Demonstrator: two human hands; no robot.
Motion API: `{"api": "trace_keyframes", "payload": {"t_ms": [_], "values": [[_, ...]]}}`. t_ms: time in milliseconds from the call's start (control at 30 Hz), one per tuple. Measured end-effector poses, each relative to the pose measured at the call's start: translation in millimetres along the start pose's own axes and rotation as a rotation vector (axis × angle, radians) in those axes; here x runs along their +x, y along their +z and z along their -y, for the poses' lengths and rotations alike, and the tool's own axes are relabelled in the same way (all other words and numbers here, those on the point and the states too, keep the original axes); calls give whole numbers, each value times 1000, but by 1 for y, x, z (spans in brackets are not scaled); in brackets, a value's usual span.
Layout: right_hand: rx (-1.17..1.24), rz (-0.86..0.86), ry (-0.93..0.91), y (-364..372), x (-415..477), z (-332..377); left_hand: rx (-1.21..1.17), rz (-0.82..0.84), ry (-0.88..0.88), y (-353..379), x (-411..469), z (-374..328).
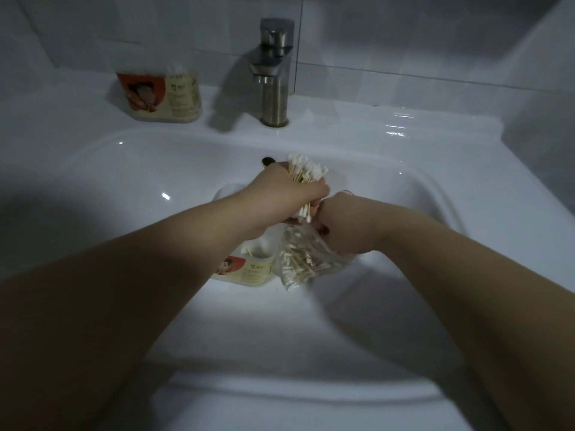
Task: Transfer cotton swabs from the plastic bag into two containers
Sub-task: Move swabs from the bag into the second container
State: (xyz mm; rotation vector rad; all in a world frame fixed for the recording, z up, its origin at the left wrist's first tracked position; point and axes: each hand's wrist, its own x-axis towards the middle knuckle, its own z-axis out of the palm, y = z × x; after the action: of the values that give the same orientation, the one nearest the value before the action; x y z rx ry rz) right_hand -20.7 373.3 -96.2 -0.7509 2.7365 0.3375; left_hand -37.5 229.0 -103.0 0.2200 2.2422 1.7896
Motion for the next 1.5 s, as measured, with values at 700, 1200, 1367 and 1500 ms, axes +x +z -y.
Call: {"api": "trace_keyframes", "payload": {"t_ms": [700,1200,1367,1500], "values": [[68,156,-12,-3,-4,2,141,-19,-3,1,4,7],[163,37,119,-19,-18,-11,343,-10,24,0,1,7],[164,-21,210,-16,-19,-18,584,28,-2,-4,-1,8],[278,-83,249,-18,-23,-25,574,26,-21,-5,-2,7]]}}
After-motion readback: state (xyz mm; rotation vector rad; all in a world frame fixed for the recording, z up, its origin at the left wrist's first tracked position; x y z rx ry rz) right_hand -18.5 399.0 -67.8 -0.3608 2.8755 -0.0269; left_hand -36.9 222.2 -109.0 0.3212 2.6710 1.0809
